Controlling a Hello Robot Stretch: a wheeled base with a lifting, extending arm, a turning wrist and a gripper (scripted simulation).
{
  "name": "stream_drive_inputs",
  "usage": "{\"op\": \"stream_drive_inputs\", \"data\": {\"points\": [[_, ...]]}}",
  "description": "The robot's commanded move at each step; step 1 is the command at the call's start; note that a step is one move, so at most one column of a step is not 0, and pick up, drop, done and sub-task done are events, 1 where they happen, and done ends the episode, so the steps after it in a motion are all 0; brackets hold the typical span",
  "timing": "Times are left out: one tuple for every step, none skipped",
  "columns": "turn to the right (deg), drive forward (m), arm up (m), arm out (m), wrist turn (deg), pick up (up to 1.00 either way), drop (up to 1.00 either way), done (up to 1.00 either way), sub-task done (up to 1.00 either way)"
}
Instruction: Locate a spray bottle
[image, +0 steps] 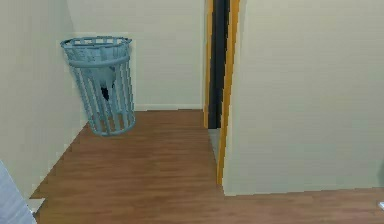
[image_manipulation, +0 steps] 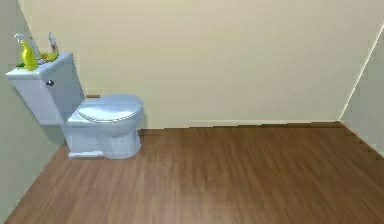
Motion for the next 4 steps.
{"op": "stream_drive_inputs", "data": {"points": [[0.0, 0.7, 0.0, 0.0, 0.0, 0.0, 0.0, 0.0, 0.0], [-27.0, 0.0, 0.0, 0.0, 0.0, 0.0, 0.0, 0.0, 0.0], [0.0, 0.6, 0.0, 0.0, 0.0, 0.0, 0.0, 0.0, 0.0], [42.0, 0.0, 0.0, 0.0, 0.0, 0.0, 0.0, 0.0, 0.0]]}}
